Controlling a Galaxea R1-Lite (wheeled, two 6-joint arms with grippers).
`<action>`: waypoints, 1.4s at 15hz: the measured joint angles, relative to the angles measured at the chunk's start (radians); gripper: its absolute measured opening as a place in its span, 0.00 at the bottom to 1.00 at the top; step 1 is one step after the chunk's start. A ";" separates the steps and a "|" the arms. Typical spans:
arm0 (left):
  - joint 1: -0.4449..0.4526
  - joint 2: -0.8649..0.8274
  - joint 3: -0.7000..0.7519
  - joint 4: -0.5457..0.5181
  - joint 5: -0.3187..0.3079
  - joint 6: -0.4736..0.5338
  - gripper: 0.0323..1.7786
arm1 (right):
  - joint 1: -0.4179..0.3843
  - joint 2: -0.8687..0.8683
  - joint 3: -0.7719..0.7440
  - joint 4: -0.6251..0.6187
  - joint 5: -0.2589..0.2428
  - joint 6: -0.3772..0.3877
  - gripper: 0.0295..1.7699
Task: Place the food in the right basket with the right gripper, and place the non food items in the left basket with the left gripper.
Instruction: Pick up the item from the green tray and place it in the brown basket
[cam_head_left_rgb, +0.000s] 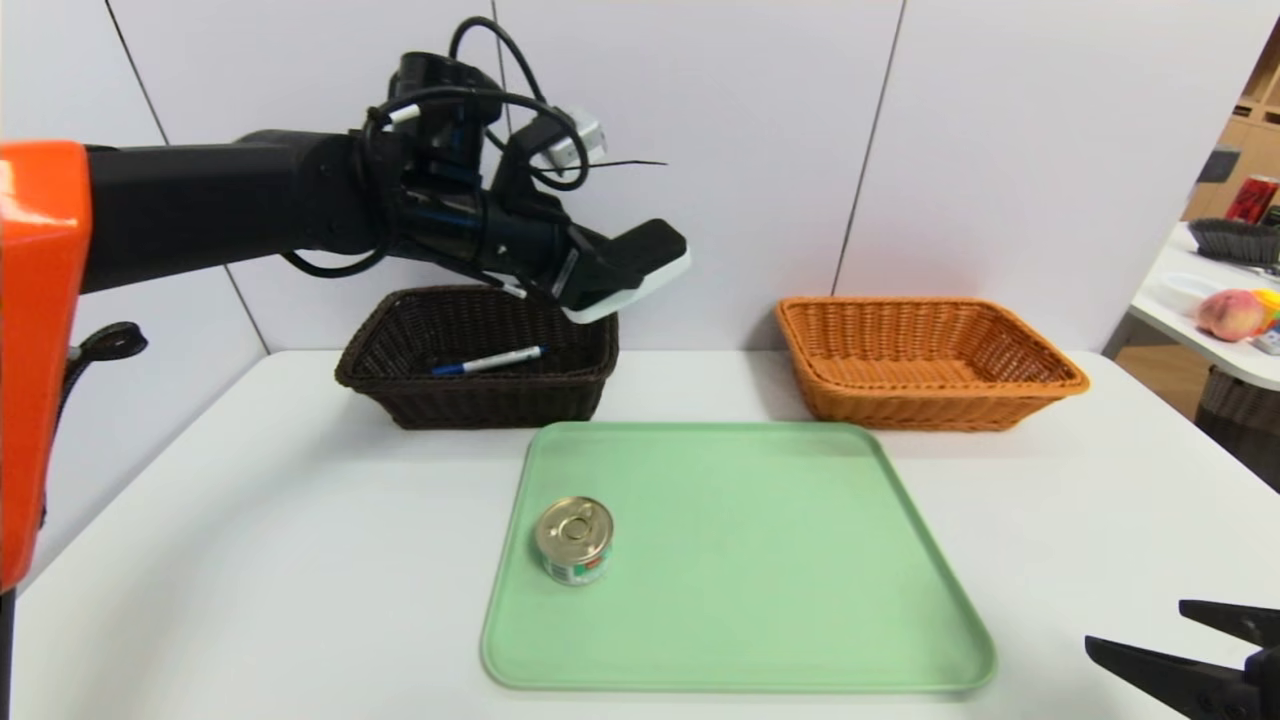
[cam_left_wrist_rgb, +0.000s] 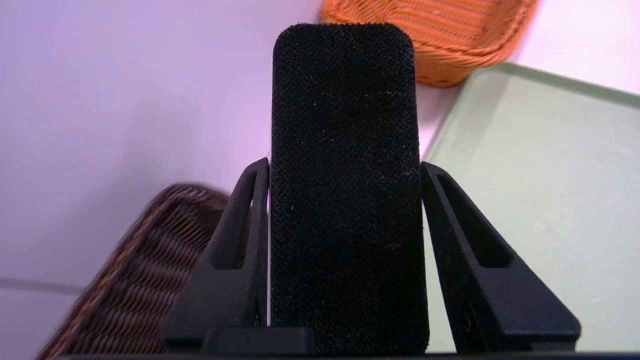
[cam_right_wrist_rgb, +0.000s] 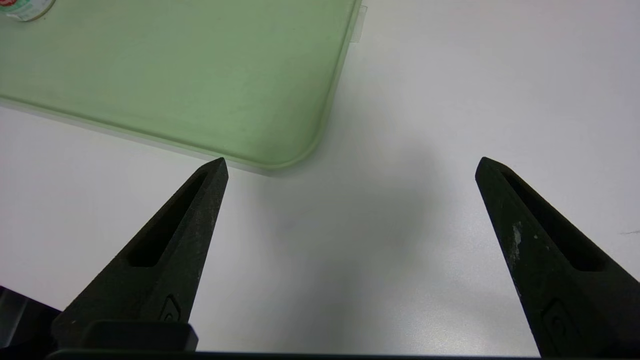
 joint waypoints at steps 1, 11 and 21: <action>0.021 -0.013 0.002 0.016 0.000 0.001 0.52 | 0.000 0.000 0.000 0.000 0.000 0.000 0.97; 0.224 -0.035 0.009 0.184 -0.007 0.228 0.52 | 0.000 -0.006 0.001 0.001 0.000 -0.002 0.97; 0.268 0.123 0.005 0.173 -0.015 0.502 0.52 | 0.000 -0.027 0.012 0.013 -0.004 0.000 0.97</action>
